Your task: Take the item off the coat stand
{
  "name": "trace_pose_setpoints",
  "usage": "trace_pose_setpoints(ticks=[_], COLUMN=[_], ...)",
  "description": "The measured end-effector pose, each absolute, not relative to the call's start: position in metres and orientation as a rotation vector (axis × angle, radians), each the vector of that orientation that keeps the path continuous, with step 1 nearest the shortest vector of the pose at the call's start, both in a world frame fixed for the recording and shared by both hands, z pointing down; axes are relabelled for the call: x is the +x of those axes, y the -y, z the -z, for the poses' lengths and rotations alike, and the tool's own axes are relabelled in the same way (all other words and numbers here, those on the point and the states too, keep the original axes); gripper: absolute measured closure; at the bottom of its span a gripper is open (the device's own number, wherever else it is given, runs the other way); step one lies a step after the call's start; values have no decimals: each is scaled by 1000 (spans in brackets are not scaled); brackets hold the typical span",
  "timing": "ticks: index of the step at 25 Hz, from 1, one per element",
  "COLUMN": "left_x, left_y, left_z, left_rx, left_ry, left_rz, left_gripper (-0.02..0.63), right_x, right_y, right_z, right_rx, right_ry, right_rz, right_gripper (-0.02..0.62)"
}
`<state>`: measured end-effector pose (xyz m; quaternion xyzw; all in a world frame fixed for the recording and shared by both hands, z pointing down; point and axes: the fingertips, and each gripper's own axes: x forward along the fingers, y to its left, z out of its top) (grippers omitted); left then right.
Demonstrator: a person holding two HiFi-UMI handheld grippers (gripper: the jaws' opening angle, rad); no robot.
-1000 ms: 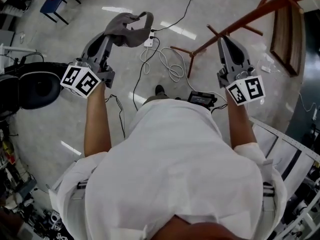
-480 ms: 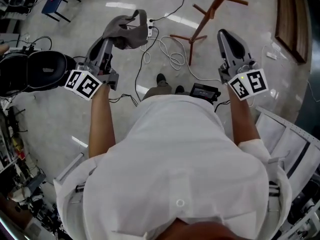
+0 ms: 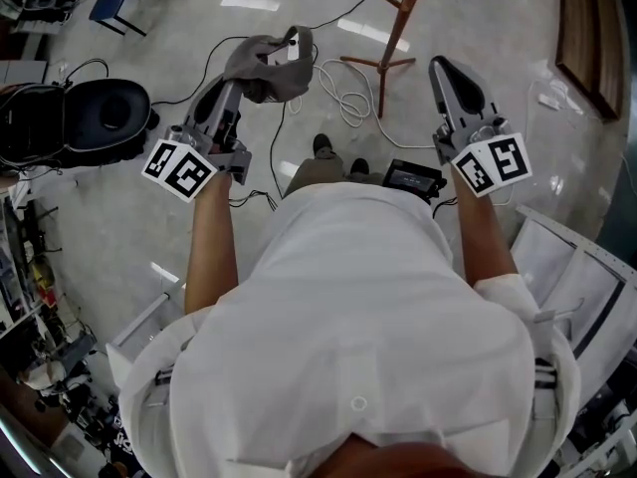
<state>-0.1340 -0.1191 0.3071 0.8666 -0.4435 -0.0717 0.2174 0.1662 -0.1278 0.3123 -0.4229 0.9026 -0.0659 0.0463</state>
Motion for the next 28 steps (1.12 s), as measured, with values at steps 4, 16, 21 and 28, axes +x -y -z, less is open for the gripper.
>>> trace_pose_setpoints(ticks=[4, 16, 21, 28], left_x=[-131, -124, -120, -111], left_y=[116, 111, 106, 99], left_z=[-303, -288, -288, -297], left_rx=[2399, 2436, 2430, 2414], left_ry=[1201, 1163, 1152, 1124], left_rz=[234, 293, 301, 290], left_gripper=[584, 584, 584, 584], right_x=[170, 169, 172, 173], right_y=[127, 125, 123, 121], right_z=[-313, -304, -303, -308], right_rx=[-1309, -1299, -1299, -1277], right_ry=[-2740, -2720, -2712, -2726], right_rz=[221, 204, 197, 184], right_gripper=[571, 570, 571, 571])
